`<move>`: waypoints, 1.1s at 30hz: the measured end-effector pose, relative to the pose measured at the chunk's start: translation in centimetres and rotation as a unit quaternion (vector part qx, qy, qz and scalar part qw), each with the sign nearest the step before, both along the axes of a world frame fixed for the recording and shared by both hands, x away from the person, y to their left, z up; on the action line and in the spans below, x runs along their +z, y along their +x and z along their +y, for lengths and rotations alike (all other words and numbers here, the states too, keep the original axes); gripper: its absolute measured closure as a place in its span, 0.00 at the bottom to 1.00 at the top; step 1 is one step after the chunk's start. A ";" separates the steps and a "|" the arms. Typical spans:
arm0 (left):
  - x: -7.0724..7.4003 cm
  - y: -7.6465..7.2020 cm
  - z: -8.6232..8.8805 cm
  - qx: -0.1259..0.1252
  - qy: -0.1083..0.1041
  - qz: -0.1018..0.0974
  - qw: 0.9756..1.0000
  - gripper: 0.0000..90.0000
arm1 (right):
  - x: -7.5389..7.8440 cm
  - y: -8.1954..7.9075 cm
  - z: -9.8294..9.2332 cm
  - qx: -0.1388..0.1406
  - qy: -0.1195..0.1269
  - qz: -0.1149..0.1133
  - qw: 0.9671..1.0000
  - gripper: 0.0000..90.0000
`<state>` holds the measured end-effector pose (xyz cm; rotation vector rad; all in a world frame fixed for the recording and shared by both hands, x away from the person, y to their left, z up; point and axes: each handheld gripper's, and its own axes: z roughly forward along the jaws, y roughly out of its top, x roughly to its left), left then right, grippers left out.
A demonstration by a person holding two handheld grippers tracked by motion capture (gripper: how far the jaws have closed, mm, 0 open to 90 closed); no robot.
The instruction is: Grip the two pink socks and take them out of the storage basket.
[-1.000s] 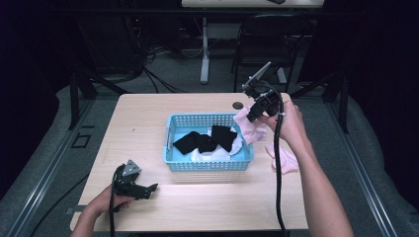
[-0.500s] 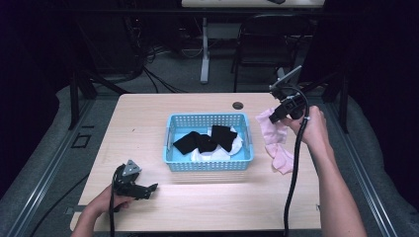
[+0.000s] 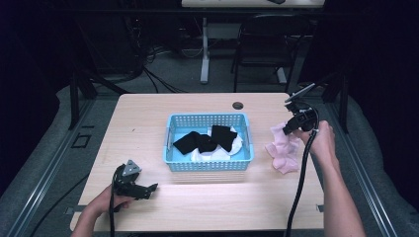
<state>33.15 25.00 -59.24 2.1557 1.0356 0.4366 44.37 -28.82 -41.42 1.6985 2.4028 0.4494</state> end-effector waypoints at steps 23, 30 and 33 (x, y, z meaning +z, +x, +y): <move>0.0 0.0 0.0 0.000 0.000 0.000 1.000 0.00 | -5.9 1.2 -1.4 -0.037 0.037 -0.019 0.998 0.71; 0.0 0.0 0.0 0.000 0.000 0.000 1.000 0.00 | -6.0 -1.0 -1.5 -0.019 0.037 -0.048 0.998 0.49; 0.0 0.0 0.0 0.000 0.000 0.000 1.000 0.00 | -5.7 -1.6 -1.5 -0.013 0.037 -0.059 0.998 0.41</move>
